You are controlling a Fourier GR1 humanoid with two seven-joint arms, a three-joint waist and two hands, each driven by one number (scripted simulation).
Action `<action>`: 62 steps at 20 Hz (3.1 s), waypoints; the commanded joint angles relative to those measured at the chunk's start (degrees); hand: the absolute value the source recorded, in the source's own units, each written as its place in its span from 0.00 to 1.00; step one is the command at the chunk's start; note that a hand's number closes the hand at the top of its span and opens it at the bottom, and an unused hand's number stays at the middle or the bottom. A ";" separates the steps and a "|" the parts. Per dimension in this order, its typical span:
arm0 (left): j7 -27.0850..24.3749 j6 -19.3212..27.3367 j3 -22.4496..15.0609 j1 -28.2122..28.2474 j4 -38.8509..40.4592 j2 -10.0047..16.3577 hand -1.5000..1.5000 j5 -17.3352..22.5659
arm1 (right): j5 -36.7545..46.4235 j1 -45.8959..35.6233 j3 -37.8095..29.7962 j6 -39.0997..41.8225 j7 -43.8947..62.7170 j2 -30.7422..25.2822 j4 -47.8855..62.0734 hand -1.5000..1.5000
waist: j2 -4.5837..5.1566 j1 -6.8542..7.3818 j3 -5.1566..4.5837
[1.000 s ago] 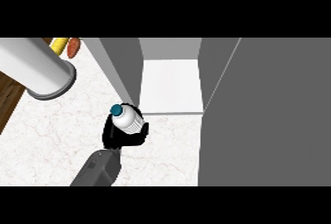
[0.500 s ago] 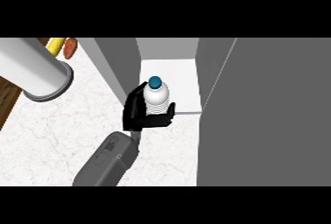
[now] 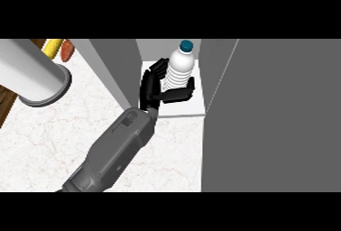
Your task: Pick up the bottled water, place it into the cabinet and close the cabinet
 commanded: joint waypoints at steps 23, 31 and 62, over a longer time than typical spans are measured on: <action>-8.19 7.02 6.65 -18.26 36.16 3.83 0.00 -3.41 | -6.26 -0.67 -4.00 5.59 -1.54 -0.58 -0.13 0.00 | 1.56 -3.35 -0.02; -8.81 12.04 6.57 -22.61 39.14 1.90 0.00 -4.75 | -5.95 -1.12 -3.06 5.72 -0.20 -0.01 -1.08 0.00 | 1.83 -3.67 -0.08; -15.88 -12.51 5.66 -6.50 14.24 0.00 0.00 1.95 | -2.54 3.12 0.52 5.02 2.55 1.73 -5.26 0.00 | -0.92 1.97 -0.03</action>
